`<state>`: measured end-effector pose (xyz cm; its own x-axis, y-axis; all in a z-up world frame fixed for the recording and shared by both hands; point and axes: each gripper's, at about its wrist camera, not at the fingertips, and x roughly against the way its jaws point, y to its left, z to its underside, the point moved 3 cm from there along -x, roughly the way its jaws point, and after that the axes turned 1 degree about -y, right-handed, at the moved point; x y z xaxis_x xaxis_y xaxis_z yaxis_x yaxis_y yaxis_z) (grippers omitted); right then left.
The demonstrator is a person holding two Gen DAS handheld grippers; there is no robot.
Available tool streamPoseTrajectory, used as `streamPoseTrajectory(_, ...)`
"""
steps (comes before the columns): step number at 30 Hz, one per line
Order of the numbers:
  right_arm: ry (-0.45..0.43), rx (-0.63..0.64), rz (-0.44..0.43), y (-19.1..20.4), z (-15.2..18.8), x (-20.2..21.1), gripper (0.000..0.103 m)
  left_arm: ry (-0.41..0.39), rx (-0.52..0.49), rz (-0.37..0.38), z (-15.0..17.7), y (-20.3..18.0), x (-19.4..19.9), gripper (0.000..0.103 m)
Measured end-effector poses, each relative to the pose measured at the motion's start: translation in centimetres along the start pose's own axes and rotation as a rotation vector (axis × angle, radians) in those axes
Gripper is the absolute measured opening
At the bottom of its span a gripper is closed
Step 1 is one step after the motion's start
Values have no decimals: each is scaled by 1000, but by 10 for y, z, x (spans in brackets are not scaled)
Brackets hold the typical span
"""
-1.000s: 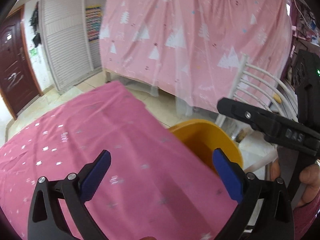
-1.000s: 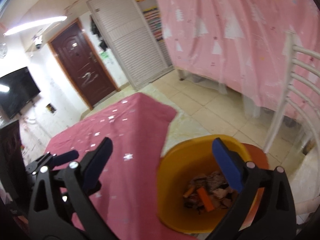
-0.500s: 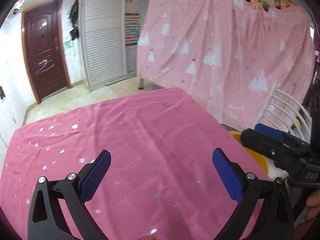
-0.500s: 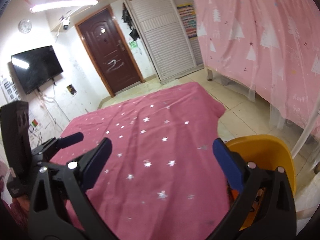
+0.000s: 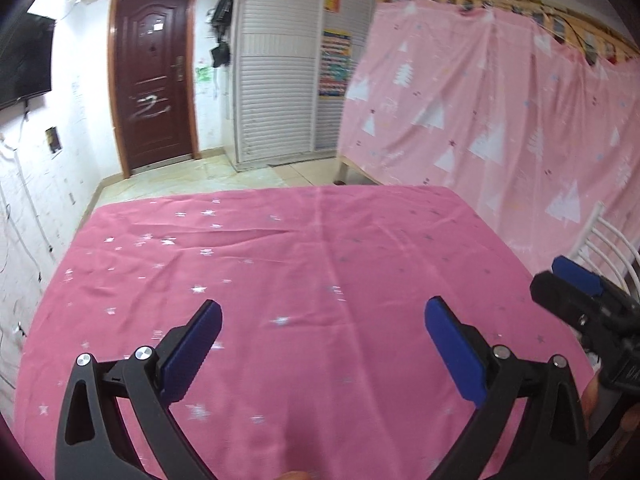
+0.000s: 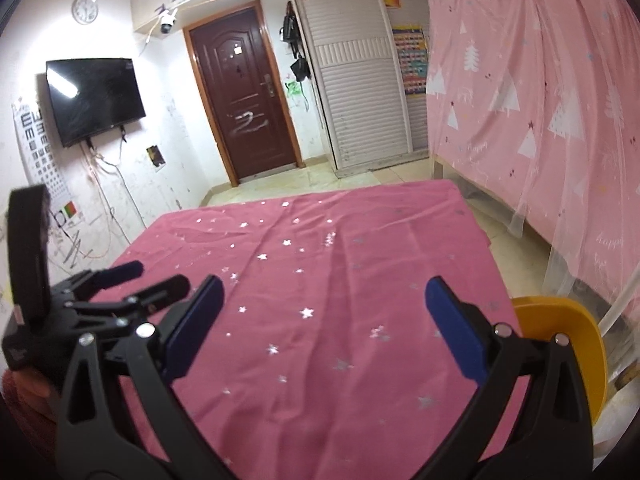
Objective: Collect trash
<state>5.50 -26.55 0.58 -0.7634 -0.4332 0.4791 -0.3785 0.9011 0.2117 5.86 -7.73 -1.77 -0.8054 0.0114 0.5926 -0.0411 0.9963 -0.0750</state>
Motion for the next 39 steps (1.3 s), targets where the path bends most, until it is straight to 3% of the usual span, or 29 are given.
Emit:
streamPoseTrajectory(13,16,62,12,23,7,-15,97,-44,51,-116,0,47,11,95)
streamPoseTrajectory(39,32,78,4,31,12,-19,97,-20,68,-122,2,54,3,95)
